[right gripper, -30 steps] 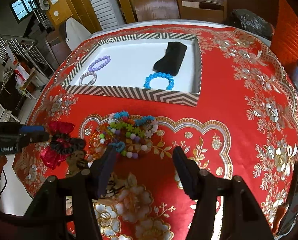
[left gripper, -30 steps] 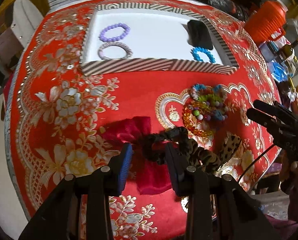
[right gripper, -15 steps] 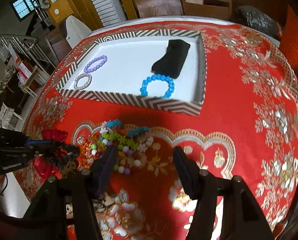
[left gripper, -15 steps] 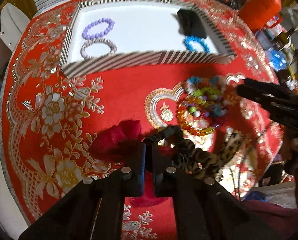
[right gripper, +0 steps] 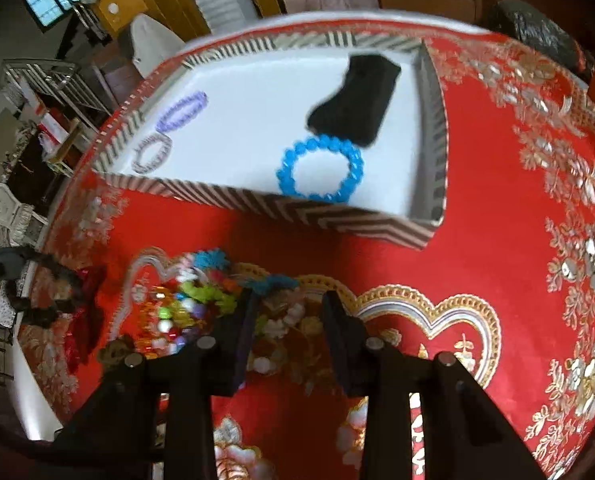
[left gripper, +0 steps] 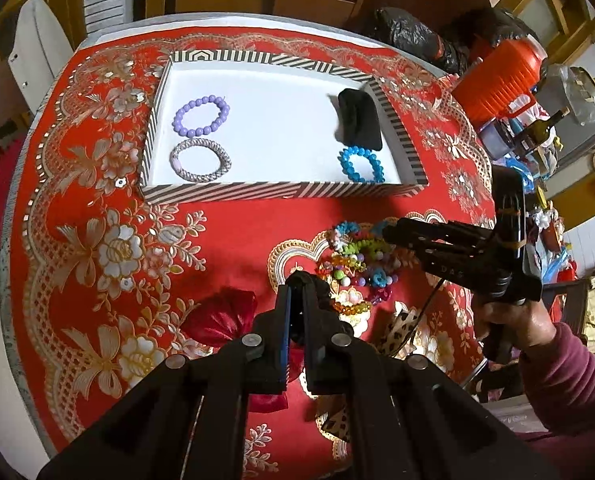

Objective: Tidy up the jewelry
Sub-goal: 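Grasp a colorful bead bracelet with the right tool while the left holds the black strand, then carry the black strand with the left tool while the right carries the colorful bracelet toward the tray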

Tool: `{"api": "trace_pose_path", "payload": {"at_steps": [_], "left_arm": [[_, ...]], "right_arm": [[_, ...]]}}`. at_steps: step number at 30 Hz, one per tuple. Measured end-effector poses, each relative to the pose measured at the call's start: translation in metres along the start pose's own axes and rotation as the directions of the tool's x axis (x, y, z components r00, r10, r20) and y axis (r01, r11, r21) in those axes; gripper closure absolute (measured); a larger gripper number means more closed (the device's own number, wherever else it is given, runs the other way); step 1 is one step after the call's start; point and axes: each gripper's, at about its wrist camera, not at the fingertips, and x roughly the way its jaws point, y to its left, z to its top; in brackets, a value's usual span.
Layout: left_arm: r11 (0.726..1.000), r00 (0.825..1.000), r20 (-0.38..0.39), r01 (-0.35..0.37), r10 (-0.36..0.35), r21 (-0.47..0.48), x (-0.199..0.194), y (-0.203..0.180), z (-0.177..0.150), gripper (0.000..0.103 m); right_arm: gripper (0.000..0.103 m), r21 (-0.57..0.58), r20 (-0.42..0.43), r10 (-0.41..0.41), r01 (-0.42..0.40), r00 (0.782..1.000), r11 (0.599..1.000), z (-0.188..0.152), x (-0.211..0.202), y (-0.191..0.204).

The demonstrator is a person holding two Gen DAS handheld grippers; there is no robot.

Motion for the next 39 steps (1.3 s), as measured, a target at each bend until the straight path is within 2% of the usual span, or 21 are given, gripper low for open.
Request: {"api": "trace_pose_path", "payload": {"at_steps": [2, 3, 9, 12, 20, 23, 30, 34, 39], "left_arm": [[1.000, 1.000, 0.004, -0.007, 0.007, 0.000, 0.000, 0.000, 0.001, 0.103], [1.000, 1.000, 0.006, -0.009, 0.009, -0.002, 0.000, 0.000, 0.002, 0.103], [1.000, 0.999, 0.029, -0.019, 0.019, -0.010, -0.004, 0.005, 0.006, 0.103], [1.000, 0.999, 0.046, -0.019, 0.019, -0.014, -0.008, 0.006, 0.015, 0.103], [0.999, 0.993, 0.109, -0.046, 0.047, -0.011, -0.017, 0.011, 0.053, 0.103], [0.997, 0.988, 0.128, -0.083, 0.083, -0.002, -0.016, 0.011, 0.068, 0.103], [0.992, 0.983, 0.127, -0.129, 0.130, -0.010, -0.001, 0.018, 0.101, 0.103], [0.986, 0.978, 0.122, -0.167, 0.167, -0.012, 0.014, 0.024, 0.118, 0.103], [0.984, 0.978, 0.108, -0.177, 0.178, -0.024, 0.032, 0.037, 0.143, 0.103]], "right_arm": [[0.092, -0.025, -0.005, -0.027, 0.027, 1.000, 0.999, 0.000, 0.002, 0.003], [0.093, -0.031, -0.005, -0.023, 0.023, 1.000, 0.999, 0.000, 0.001, 0.005], [0.093, -0.004, 0.078, 0.036, -0.036, 0.996, 0.999, 0.007, -0.036, 0.011], [0.093, -0.027, 0.121, 0.050, -0.047, 0.991, 0.999, 0.018, -0.061, 0.021], [0.093, -0.093, 0.185, 0.041, -0.024, 0.982, 0.995, 0.053, -0.108, 0.034], [0.093, -0.100, 0.200, 0.035, -0.015, 0.979, 0.995, 0.069, -0.118, 0.032], [0.093, -0.114, 0.217, 0.031, -0.006, 0.976, 0.993, 0.109, -0.116, 0.033], [0.093, -0.113, 0.206, 0.044, -0.021, 0.978, 0.993, 0.126, -0.100, 0.036], [0.093, -0.101, 0.165, 0.048, -0.031, 0.985, 0.994, 0.145, -0.069, 0.039]]}}
